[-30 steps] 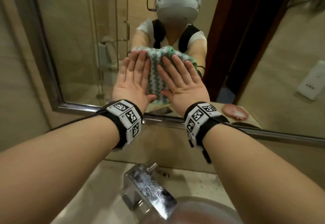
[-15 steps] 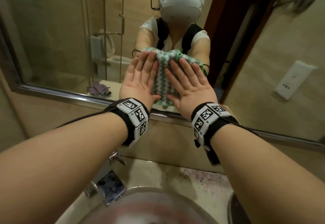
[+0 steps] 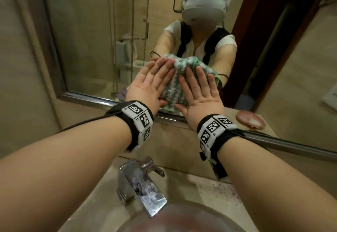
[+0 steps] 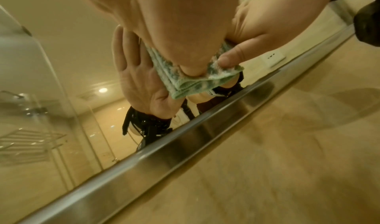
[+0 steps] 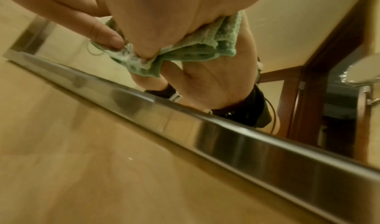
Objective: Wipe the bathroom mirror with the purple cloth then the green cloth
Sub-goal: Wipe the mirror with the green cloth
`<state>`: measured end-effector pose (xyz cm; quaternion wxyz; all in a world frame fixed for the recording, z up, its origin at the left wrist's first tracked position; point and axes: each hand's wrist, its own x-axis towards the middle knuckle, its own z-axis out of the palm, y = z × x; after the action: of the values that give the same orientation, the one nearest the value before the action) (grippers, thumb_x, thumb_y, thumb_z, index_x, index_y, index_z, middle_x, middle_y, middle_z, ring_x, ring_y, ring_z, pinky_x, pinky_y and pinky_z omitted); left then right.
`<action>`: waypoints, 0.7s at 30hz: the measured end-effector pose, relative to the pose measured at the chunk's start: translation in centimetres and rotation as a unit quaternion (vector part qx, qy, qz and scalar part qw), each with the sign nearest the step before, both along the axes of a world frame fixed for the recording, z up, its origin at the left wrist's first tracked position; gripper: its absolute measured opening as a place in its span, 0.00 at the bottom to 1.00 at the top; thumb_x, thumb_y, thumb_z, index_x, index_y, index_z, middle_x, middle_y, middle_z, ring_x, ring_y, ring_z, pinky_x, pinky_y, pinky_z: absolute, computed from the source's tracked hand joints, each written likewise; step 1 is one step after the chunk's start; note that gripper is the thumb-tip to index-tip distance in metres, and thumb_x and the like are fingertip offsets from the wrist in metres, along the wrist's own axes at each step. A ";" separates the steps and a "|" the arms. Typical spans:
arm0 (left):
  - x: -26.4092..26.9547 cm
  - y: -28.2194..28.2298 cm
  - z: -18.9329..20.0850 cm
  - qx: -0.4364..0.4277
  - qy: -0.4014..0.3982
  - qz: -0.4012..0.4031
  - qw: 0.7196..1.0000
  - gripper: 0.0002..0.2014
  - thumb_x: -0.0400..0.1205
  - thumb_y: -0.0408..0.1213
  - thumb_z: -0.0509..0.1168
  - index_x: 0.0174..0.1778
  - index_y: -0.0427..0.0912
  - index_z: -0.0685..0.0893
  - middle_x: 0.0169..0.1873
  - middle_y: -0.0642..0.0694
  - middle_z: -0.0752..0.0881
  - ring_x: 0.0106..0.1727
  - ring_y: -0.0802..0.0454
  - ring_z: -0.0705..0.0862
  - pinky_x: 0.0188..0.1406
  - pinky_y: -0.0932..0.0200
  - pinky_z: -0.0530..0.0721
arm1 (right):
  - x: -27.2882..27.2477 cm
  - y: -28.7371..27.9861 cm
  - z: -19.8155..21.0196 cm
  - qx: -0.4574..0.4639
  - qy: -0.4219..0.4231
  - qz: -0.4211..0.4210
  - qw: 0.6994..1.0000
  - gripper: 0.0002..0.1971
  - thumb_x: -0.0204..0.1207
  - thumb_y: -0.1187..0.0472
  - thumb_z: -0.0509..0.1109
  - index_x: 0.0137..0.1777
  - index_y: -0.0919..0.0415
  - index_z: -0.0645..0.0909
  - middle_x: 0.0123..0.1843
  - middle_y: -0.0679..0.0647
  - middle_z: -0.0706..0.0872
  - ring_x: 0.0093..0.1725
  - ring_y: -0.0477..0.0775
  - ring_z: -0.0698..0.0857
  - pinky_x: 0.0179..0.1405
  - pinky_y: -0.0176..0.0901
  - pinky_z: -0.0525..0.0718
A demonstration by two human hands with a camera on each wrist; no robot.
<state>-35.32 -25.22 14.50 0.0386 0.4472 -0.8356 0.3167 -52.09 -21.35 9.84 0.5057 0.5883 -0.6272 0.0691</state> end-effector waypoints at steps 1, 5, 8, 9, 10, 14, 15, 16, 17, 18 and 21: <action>1.2 -0.5 -0.1 0.001 0.002 0.011 1.000 0.46 0.84 0.62 0.37 0.54 0.27 0.09 0.54 0.31 0.09 0.64 0.42 0.15 0.69 0.46 0.22 | 1.1 -0.9 0.0 -0.001 0.000 0.015 1.000 0.42 0.72 0.39 0.45 0.81 0.58 0.38 0.81 0.54 0.52 0.82 0.59 0.35 0.78 0.52 0.29; 5.5 -3.2 -0.3 0.001 0.013 0.042 0.999 0.45 0.83 0.62 0.35 0.54 0.27 0.09 0.55 0.31 0.11 0.74 0.41 0.21 0.69 0.45 0.22 | 5.5 -4.2 0.0 0.001 -0.006 0.053 0.999 0.40 0.70 0.39 0.48 0.80 0.59 0.49 0.80 0.54 0.52 0.80 0.59 0.45 0.78 0.52 0.32; 8.8 -5.4 -0.5 -0.002 0.019 0.059 0.998 0.45 0.83 0.62 0.35 0.54 0.27 0.10 0.55 0.31 0.11 0.78 0.41 0.26 0.69 0.45 0.22 | 8.9 -6.5 0.1 0.013 0.003 0.061 0.998 0.40 0.70 0.39 0.51 0.80 0.59 0.52 0.81 0.55 0.60 0.79 0.59 0.53 0.78 0.53 0.35; 9.9 -6.1 -0.5 -0.005 0.020 0.067 0.998 0.45 0.83 0.63 0.35 0.55 0.27 0.10 0.56 0.31 0.11 0.78 0.41 0.27 0.69 0.45 0.22 | 10.1 -7.3 0.2 0.019 0.009 0.066 0.998 0.41 0.70 0.39 0.53 0.80 0.59 0.53 0.81 0.56 0.62 0.79 0.59 0.53 0.78 0.53 0.35; 11.0 -6.8 -0.7 -0.006 0.025 0.074 0.997 0.45 0.83 0.63 0.35 0.57 0.27 0.11 0.56 0.31 0.11 0.78 0.41 0.27 0.69 0.46 0.22 | 11.3 -8.0 0.3 0.023 0.014 0.071 0.997 0.41 0.70 0.38 0.57 0.80 0.59 0.54 0.81 0.56 0.64 0.79 0.58 0.54 0.78 0.53 0.36; 15.6 -9.4 -1.2 -0.001 0.051 0.093 0.994 0.42 0.83 0.63 0.36 0.64 0.33 0.16 0.58 0.35 0.11 0.79 0.45 0.27 0.69 0.49 0.19 | 15.7 -10.8 0.4 0.034 0.020 0.071 0.997 0.45 0.66 0.38 0.69 0.80 0.58 0.60 0.81 0.54 0.64 0.79 0.56 0.54 0.77 0.52 0.37; 16.6 -10.0 -1.3 -0.003 0.050 0.094 0.994 0.42 0.83 0.63 0.36 0.66 0.33 0.16 0.59 0.36 0.12 0.79 0.45 0.27 0.69 0.50 0.19 | 16.7 -11.3 0.3 0.036 0.020 0.066 0.997 0.46 0.65 0.38 0.70 0.80 0.57 0.61 0.81 0.53 0.64 0.79 0.56 0.54 0.77 0.52 0.37; 17.5 -10.4 -1.4 -0.002 0.049 0.098 0.994 0.41 0.83 0.62 0.36 0.67 0.34 0.17 0.61 0.37 0.13 0.79 0.45 0.27 0.70 0.50 0.20 | 17.6 -11.8 0.2 0.037 0.021 0.063 0.997 0.46 0.64 0.38 0.71 0.80 0.57 0.61 0.81 0.53 0.64 0.79 0.56 0.54 0.78 0.52 0.37; 18.2 -10.8 -1.6 0.002 0.046 0.102 0.994 0.40 0.83 0.62 0.36 0.68 0.34 0.18 0.63 0.38 0.14 0.79 0.45 0.27 0.71 0.50 0.22 | 18.3 -12.1 0.2 0.040 0.023 0.059 0.997 0.46 0.64 0.37 0.71 0.80 0.57 0.61 0.81 0.53 0.64 0.79 0.56 0.54 0.78 0.52 0.37; 18.7 -11.0 -1.7 0.005 0.044 0.105 0.993 0.40 0.84 0.61 0.35 0.68 0.33 0.19 0.64 0.38 0.16 0.79 0.45 0.27 0.71 0.50 0.23 | 19.0 -12.4 0.1 0.042 0.025 0.054 0.997 0.47 0.64 0.37 0.71 0.80 0.57 0.61 0.81 0.52 0.64 0.78 0.56 0.54 0.77 0.52 0.37; 19.6 -11.2 -2.2 0.007 0.036 0.112 0.993 0.38 0.84 0.60 0.35 0.68 0.32 0.21 0.66 0.37 0.18 0.79 0.43 0.27 0.73 0.48 0.25 | 20.7 -13.0 -0.1 0.057 0.018 0.043 0.997 0.47 0.63 0.38 0.72 0.80 0.57 0.62 0.80 0.52 0.65 0.78 0.56 0.54 0.77 0.52 0.37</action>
<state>-15.74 -36.46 12.29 0.0293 0.5496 -0.7804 0.2968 -31.34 -34.40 9.77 0.4791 0.6437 -0.5951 0.0442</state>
